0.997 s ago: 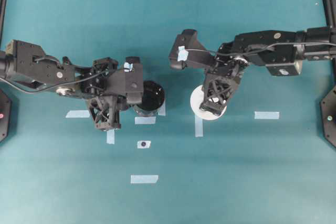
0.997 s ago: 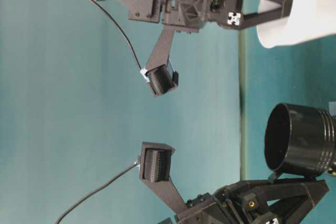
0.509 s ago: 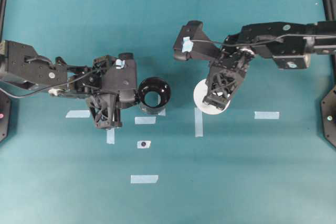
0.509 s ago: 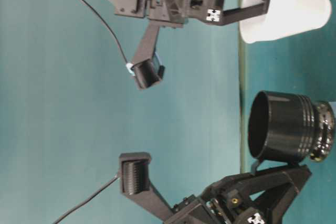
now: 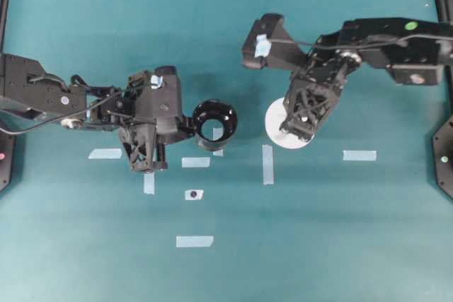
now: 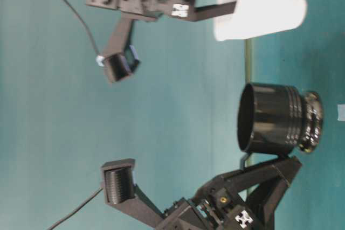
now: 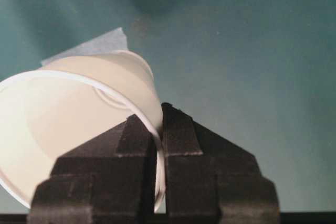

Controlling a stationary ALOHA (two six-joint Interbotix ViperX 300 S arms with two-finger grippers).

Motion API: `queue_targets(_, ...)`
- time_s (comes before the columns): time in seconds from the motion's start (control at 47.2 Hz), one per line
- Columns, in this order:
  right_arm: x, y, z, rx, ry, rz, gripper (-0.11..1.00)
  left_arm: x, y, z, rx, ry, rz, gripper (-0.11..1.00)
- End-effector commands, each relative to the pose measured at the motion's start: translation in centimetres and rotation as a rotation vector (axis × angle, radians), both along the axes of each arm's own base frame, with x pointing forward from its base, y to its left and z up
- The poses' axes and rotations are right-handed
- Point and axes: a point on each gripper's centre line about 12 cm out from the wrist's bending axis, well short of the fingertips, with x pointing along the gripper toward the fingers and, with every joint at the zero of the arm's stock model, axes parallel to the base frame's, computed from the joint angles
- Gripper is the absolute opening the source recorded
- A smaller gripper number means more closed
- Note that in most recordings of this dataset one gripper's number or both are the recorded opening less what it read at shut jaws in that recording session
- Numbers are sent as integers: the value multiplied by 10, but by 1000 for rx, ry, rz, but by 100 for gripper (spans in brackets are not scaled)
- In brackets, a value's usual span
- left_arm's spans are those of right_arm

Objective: Holding the cup holder with the left arm, the right arm places the cup into the cup holder.
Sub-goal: 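Lift the black holder with left gripper and the white cup with right gripper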

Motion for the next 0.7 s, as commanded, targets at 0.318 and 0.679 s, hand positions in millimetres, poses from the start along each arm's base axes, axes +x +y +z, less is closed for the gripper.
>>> queue_targets(0.318, -8, 3, 94, -22, -182, -33, 5, 7, 0, 20, 16, -139, -6, 24)
queue_targets(0.679, 7, 4, 127, -35, -251, -20, 5, 14, 0, 27, 22, -214, -7, 25)
